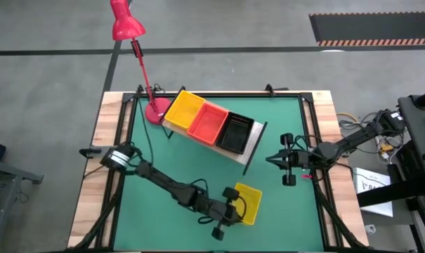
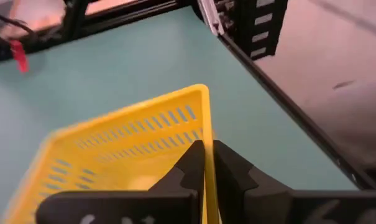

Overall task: Stack baskets on shelf by color
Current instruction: Stack the yellow bin on top of the other yellow bins on the shelf, then adjust the bins on the shelf

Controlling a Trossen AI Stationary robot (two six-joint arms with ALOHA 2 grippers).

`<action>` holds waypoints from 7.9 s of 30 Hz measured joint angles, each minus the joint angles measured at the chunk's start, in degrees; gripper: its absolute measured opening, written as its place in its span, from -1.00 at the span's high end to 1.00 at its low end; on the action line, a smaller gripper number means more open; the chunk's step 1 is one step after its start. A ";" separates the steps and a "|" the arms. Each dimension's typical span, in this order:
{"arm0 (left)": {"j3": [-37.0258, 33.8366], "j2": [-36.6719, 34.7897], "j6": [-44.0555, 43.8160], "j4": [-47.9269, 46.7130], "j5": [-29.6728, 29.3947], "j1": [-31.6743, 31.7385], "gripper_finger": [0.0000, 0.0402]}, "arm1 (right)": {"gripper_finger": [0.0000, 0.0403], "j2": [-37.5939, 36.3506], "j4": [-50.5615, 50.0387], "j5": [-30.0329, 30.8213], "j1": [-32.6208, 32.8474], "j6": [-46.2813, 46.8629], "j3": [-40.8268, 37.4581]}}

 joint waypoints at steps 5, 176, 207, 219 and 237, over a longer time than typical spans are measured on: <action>-0.05 -6.03 5.24 -8.08 -4.40 -2.18 0.99 | 0.96 -0.07 0.66 -3.70 0.02 -0.86 0.00; -7.49 -45.48 29.43 -68.27 14.64 51.37 1.00 | 0.96 -0.11 -0.81 -3.95 -0.02 -3.51 -0.09; -7.73 -50.07 17.34 -50.76 14.19 40.21 1.00 | 0.96 -0.13 -0.82 -3.95 -0.02 -3.45 -0.09; -7.72 -48.11 15.69 -48.22 6.63 28.03 1.00 | 0.96 -0.13 -0.83 -3.95 -0.02 -3.33 -0.09; 0.24 -31.03 14.20 -45.36 -6.94 29.71 1.00 | 0.96 -0.13 0.76 -3.86 0.00 -5.88 -0.09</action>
